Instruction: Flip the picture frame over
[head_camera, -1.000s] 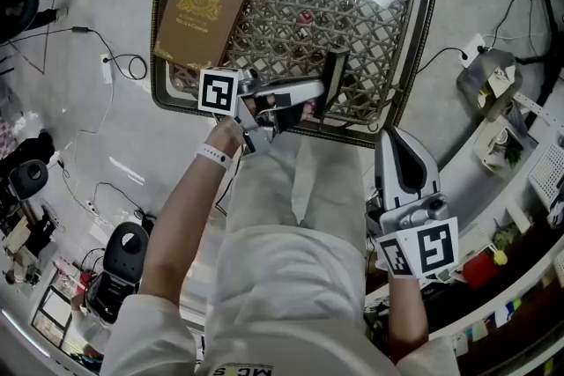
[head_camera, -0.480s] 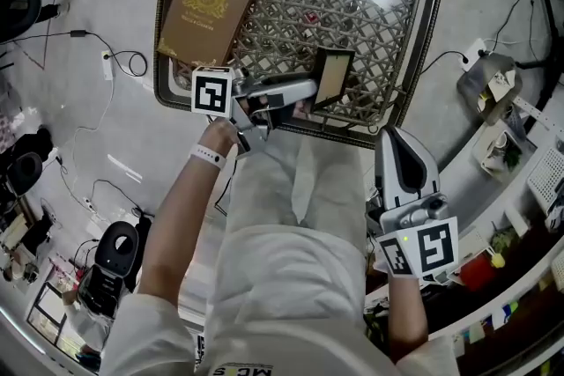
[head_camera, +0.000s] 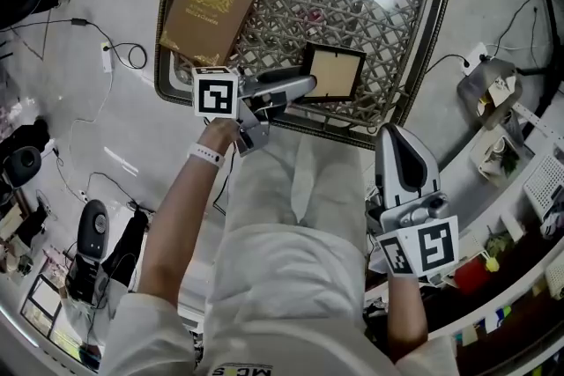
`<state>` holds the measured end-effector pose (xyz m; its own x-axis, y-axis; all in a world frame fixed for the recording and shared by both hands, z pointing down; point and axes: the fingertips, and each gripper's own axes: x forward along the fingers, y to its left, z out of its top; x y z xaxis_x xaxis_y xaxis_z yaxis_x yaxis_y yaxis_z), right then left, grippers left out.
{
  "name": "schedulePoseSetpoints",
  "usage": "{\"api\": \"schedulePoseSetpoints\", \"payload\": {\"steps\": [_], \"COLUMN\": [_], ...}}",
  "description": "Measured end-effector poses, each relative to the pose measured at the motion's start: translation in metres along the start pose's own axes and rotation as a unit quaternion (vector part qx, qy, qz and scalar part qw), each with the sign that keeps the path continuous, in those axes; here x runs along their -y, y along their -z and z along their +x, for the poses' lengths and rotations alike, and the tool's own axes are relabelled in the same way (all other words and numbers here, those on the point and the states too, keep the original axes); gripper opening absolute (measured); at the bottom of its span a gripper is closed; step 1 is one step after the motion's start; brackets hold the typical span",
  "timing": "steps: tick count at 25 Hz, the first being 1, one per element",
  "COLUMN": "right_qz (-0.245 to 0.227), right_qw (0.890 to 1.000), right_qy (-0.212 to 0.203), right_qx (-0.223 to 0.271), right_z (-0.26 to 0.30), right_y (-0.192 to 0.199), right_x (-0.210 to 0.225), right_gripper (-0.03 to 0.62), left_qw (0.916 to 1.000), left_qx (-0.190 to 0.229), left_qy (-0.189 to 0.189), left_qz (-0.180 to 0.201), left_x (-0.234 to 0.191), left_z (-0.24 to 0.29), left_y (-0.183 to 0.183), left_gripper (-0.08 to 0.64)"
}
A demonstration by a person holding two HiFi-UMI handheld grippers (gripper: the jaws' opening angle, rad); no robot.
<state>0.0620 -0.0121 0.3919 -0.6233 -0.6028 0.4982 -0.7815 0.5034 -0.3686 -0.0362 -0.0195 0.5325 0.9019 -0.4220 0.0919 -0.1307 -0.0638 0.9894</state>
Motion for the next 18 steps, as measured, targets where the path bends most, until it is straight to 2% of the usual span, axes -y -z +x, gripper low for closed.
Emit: {"api": "schedulePoseSetpoints", "payload": {"steps": [9,18], "right_qz": [0.006,0.011], "right_qw": [1.000,1.000], "right_qy": [0.003,0.011], "right_qx": [-0.001,0.002], "right_z": [-0.001,-0.005], "right_y": [0.001,0.003], "right_x": [0.007,0.013], "right_gripper": [0.017,0.017], "left_qw": [0.9940,0.9731], "left_qx": [0.004,0.020], "left_qy": [-0.105,-0.217], "left_qz": [0.032,0.076], "left_x": [-0.037,-0.066], "left_z": [-0.002,-0.010], "left_y": [0.000,-0.014], "left_gripper": [0.202,0.204]}}
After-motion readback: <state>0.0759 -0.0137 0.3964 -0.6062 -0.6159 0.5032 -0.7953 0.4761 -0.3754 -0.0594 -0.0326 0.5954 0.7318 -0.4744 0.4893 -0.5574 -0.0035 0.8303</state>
